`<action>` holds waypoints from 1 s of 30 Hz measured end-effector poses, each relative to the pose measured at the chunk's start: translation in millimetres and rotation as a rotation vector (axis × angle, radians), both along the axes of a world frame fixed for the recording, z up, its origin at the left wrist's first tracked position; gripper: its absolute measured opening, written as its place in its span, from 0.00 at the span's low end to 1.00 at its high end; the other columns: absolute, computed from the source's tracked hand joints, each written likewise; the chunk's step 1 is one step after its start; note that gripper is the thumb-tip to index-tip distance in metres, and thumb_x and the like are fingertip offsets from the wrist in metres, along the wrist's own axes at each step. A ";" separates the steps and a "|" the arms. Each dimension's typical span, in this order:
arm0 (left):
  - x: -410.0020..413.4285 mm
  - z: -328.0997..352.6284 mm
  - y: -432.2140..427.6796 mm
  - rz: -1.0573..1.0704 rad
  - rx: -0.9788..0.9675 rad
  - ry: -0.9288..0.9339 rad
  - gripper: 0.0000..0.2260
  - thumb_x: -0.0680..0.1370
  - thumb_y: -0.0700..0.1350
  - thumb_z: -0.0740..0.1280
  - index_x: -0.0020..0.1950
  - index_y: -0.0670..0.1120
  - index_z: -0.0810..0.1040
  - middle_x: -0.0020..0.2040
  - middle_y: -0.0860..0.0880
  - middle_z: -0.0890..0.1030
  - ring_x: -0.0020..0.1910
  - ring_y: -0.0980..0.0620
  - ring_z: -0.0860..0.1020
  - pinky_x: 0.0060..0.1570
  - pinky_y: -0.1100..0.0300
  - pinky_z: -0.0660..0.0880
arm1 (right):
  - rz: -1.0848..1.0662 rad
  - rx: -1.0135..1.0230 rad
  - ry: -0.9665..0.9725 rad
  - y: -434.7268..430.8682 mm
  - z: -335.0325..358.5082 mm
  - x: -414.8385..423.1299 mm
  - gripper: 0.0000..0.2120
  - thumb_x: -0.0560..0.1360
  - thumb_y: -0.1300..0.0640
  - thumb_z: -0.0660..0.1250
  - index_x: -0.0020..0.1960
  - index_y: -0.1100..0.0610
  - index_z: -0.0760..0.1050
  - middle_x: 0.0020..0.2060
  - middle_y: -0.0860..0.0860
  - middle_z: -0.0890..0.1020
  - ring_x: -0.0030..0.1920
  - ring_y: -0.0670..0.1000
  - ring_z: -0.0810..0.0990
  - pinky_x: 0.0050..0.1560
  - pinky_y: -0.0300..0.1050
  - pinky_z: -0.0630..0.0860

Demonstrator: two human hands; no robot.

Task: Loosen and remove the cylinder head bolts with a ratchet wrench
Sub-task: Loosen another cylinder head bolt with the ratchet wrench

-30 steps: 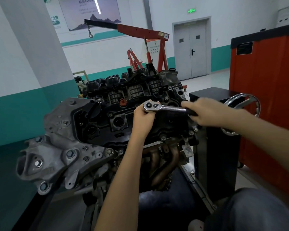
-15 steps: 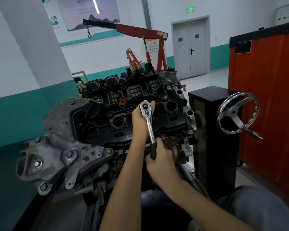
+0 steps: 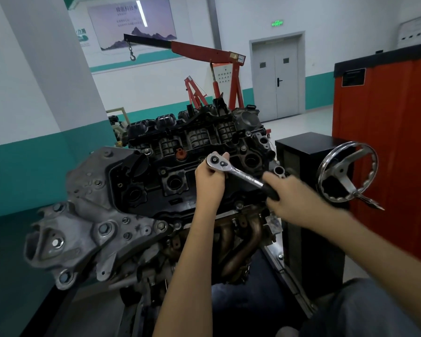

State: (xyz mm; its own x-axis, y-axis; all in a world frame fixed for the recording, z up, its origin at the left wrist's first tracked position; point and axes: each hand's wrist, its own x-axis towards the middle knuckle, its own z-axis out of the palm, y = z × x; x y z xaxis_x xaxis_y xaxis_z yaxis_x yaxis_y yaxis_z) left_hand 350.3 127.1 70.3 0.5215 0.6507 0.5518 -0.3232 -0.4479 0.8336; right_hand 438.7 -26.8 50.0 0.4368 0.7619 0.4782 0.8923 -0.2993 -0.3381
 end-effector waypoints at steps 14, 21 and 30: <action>1.7 7.6 5.7 -0.053 0.077 0.093 0.23 0.79 0.41 0.66 0.27 0.52 0.62 0.26 0.58 0.64 0.29 0.59 0.62 0.32 0.68 0.63 | 0.133 -0.032 0.097 -7.0 4.1 0.8 0.13 0.71 0.64 0.66 0.46 0.48 0.67 0.31 0.48 0.73 0.31 0.52 0.75 0.30 0.39 0.70; 1.2 1.6 3.0 0.005 -0.011 0.036 0.15 0.80 0.38 0.63 0.33 0.47 0.74 0.32 0.56 0.73 0.30 0.64 0.71 0.38 0.66 0.67 | -0.077 -0.108 -0.288 -0.1 26.6 23.0 0.12 0.74 0.56 0.65 0.46 0.46 0.62 0.32 0.45 0.68 0.34 0.51 0.70 0.28 0.39 0.61; 7.1 4.3 -1.9 0.087 0.014 0.045 0.19 0.80 0.42 0.65 0.34 0.45 0.60 0.29 0.53 0.58 0.28 0.57 0.56 0.30 0.65 0.58 | 0.091 0.494 0.658 58.3 -57.6 -111.8 0.14 0.70 0.66 0.63 0.41 0.47 0.66 0.28 0.47 0.72 0.29 0.38 0.75 0.26 0.28 0.67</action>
